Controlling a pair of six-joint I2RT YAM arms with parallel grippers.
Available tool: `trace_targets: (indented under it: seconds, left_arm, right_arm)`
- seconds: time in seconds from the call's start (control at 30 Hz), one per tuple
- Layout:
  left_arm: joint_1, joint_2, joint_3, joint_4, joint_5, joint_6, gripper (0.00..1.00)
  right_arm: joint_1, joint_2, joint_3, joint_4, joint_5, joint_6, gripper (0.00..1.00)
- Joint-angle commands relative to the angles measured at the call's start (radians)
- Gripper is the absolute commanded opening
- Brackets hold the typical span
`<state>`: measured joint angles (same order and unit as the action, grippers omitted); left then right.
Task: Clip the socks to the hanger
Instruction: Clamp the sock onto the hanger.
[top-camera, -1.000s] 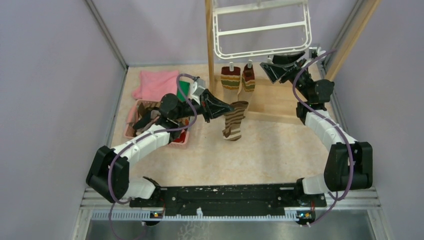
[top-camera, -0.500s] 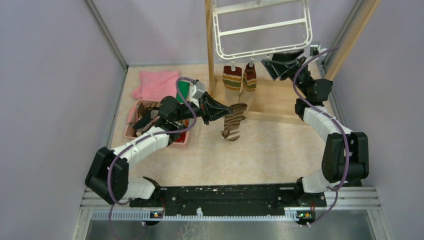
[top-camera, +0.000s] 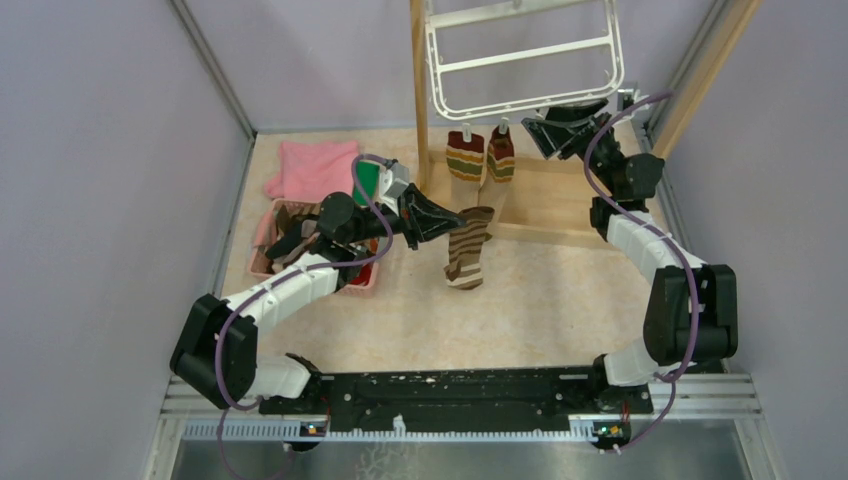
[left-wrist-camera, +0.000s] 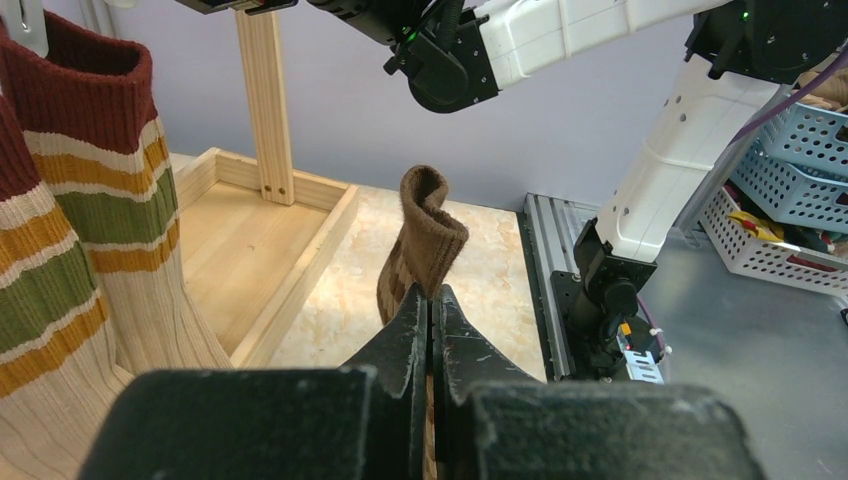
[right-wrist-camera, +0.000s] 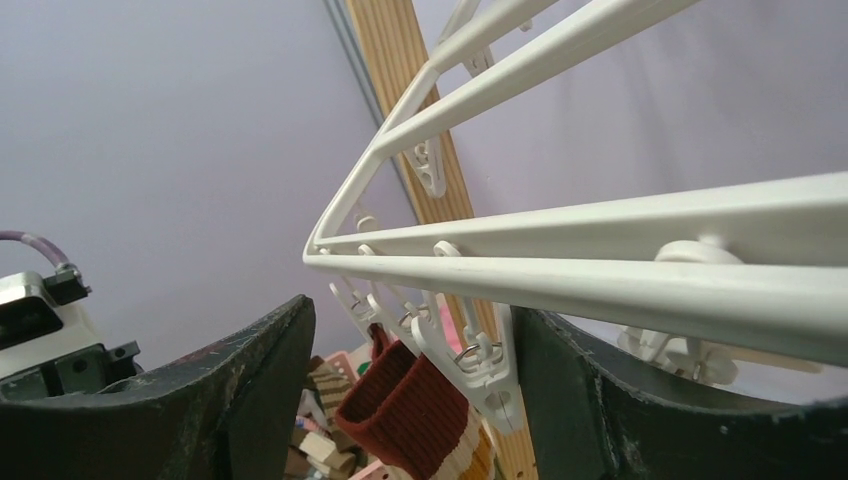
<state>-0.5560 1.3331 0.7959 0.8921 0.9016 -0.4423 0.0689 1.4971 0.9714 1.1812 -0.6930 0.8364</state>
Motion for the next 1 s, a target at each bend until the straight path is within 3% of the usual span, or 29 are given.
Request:
trace_targets:
  seconds: [0.0,0.3,0.53,0.77,0.97]
  left_arm:
    - [0.002,-0.023,0.011,0.074,0.023,0.005,0.0]
    - [0.003,-0.023,0.013,0.075,0.022,-0.002,0.0]
    - [0.002,-0.019,0.018,0.086,0.023,-0.017,0.0]
    - [0.003,0.037,0.065,0.097,0.014,-0.067,0.0]
    - [-0.008,0.161,0.184,0.075,-0.056,-0.129,0.0]
  right_arm:
    - [0.015,-0.028,0.056,-0.062,-0.03,-0.053,0.69]
    - [0.016,-0.046,0.056,-0.094,-0.027,-0.081,0.59]
    - [0.016,-0.056,0.063,-0.122,-0.026,-0.089,0.34]
    - [0.017,-0.064,0.064,-0.121,-0.024,-0.074,0.14]
    - [0.017,-0.079,0.059,-0.132,-0.003,-0.044,0.12]
